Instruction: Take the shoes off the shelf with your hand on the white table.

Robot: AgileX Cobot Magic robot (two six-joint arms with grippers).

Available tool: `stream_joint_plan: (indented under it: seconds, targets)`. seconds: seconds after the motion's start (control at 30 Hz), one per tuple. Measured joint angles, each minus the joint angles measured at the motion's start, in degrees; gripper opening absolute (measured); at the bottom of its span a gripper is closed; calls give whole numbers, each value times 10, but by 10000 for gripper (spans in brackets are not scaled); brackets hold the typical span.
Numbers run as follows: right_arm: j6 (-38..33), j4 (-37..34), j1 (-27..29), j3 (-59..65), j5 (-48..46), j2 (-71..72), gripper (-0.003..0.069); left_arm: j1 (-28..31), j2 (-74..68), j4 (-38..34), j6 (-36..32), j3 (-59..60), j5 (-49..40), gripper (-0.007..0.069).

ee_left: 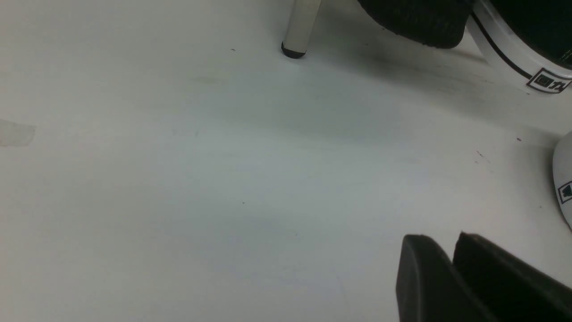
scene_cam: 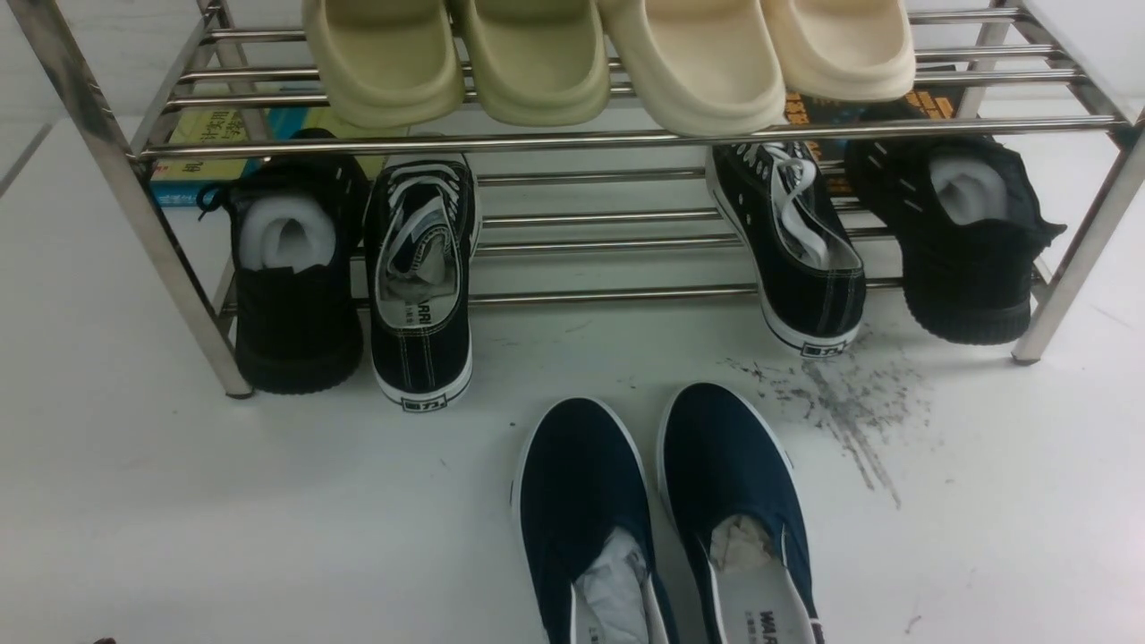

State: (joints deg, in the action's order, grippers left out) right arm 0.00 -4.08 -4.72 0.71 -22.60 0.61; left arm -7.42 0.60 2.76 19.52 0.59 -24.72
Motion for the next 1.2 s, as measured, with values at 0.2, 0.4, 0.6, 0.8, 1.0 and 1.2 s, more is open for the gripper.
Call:
stream_joint_plan:
  seconds: [0.2,0.4,0.6,0.8,1.0,1.2]
  targets:
    - [0,0,0,0,0,0,237,0,0,0,0,0,0,135]
    - [0,0,0,0,0,0,237,0,0,0,0,0,0,140]
    - [0,0,0,0,0,0,237,0,0,0,0,0,0,146]
    - [0,0,0,0,0,0,237,0,0,0,0,0,0,154]
    - [0,0,0,0,0,0,237,0,0,0,0,0,0,161]
    - [0,0,0,0,0,0,237,0,0,0,0,0,0,162]
